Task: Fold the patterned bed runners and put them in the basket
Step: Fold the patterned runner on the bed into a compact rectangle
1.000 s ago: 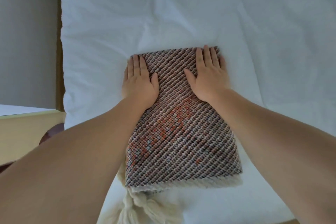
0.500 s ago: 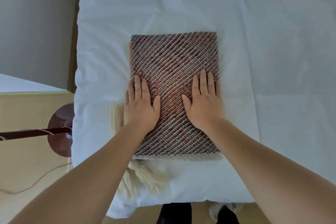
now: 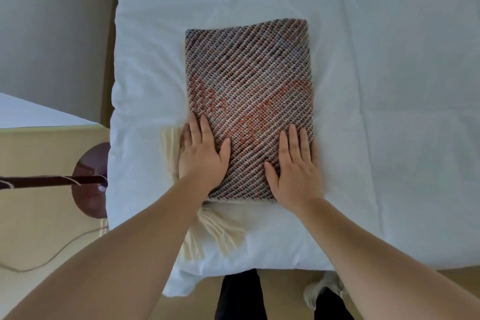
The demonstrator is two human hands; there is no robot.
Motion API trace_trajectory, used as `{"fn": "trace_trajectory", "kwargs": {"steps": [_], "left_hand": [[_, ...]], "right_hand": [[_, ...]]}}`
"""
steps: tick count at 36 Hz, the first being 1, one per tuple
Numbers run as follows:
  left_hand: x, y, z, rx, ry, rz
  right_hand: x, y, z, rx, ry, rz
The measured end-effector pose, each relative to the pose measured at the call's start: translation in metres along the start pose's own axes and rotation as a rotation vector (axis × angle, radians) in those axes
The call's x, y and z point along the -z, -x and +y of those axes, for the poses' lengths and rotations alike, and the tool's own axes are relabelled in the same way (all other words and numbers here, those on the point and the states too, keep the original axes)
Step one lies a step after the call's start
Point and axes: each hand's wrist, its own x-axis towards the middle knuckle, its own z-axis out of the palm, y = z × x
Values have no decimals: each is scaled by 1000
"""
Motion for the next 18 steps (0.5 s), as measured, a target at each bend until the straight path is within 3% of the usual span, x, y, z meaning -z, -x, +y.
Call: {"fn": "trace_trajectory", "kwargs": {"steps": [5,9,11,15,18], "left_hand": [[32,-28,-7,148,322,10],[61,-72,-6,317,646,24],[69,-80,-7,376,825,-89],[72,-78,-16,444,1102,-328],[75,-77,-19,376,1081,-304]], "right_hand": [[19,-9,5,-60,-273,73],[52,-52,16,-341,-651,156],[64,-70,17,-419,-795,161],[69,-87,19,-569,-1067,36],[74,-88,21,-622,-1210,-102]]}}
